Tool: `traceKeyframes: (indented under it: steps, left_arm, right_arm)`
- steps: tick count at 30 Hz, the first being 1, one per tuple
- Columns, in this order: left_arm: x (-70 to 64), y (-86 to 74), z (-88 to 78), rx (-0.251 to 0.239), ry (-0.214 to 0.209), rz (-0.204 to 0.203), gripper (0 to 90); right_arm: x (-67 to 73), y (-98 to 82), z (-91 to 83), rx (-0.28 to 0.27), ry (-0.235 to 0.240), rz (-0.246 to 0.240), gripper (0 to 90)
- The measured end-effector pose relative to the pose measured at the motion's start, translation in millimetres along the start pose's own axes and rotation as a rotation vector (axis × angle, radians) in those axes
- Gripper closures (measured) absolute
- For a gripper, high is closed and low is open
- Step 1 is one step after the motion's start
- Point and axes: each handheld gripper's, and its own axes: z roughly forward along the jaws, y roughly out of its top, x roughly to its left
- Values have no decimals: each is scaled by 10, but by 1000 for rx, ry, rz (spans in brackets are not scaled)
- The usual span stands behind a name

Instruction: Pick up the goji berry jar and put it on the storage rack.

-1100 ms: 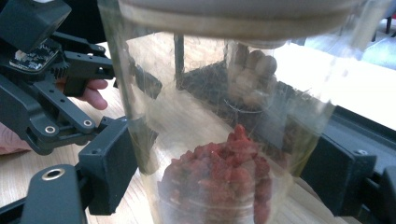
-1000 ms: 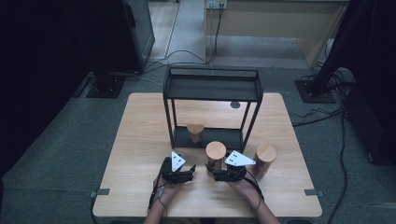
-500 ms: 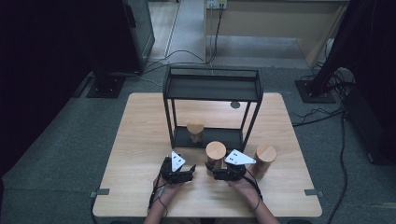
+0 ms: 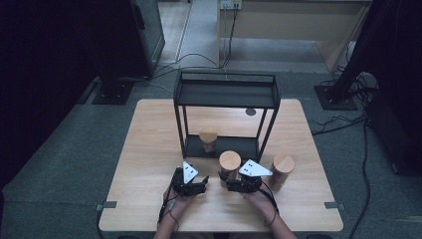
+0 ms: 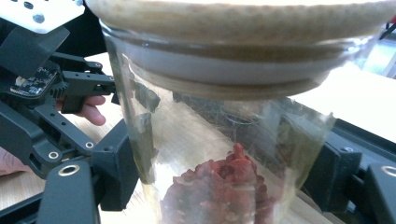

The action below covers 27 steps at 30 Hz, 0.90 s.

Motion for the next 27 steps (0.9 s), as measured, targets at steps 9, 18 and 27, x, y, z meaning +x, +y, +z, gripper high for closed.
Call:
traceKeyframes:
  steps: [9, 18, 27]
  left_arm:
    - [-8, 3, -2, 2, 1, 7, 217]
    - [16, 0, -1, 0, -5, -7, 217]
    - [47, 2, 3, 2, -12, -29, 217]
  right_arm:
    - [63, -8, -19, -2, -20, 6, 248]
    - [84, 40, 27, 7, -19, 7, 248]
    - [144, 67, 13, 4, -34, 7, 248]
